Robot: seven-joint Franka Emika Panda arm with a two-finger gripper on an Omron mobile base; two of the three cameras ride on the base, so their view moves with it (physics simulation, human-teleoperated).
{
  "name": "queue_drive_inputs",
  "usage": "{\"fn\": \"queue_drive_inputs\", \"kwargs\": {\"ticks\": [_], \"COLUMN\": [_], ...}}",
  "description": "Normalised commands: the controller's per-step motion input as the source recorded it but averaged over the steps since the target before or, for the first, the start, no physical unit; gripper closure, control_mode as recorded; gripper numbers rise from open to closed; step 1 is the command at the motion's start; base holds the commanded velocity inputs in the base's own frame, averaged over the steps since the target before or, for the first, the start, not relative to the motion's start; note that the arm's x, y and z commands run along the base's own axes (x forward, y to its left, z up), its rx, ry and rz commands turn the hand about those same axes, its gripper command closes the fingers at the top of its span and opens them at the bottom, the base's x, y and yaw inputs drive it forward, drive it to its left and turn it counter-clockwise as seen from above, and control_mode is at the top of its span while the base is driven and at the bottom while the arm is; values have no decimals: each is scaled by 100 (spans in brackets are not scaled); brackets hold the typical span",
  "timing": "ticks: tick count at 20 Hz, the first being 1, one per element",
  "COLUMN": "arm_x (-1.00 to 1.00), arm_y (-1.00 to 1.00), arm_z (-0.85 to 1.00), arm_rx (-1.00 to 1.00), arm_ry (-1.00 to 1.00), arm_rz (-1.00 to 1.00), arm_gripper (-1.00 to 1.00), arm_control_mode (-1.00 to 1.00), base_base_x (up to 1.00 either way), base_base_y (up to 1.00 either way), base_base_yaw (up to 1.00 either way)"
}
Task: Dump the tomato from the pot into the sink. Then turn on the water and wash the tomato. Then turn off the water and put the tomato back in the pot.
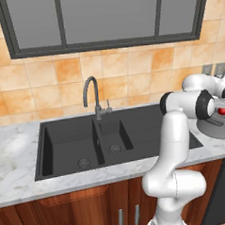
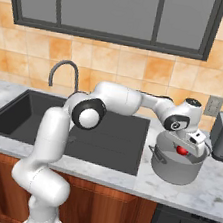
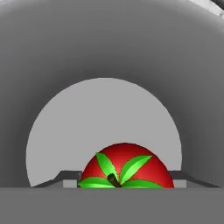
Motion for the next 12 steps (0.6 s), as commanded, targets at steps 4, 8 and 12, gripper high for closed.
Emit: {"fn": "queue_drive_inputs", "kwargs": {"ticks": [4, 8, 12], "arm_x": [16, 0, 0], "arm_y": [-1, 13, 4], "arm_z": [-40, -35, -6], "arm_rx": [3, 0, 0], "arm_ry": [10, 5, 0], "arm_rz": [0, 0, 0], "arm_gripper": [100, -100, -100], "arm_control_mode": [-100, -100, -100], "base_base_x": [0, 0, 0], "base_base_y": [0, 0, 0], "base_base_yaw": [0, 0, 0]}}
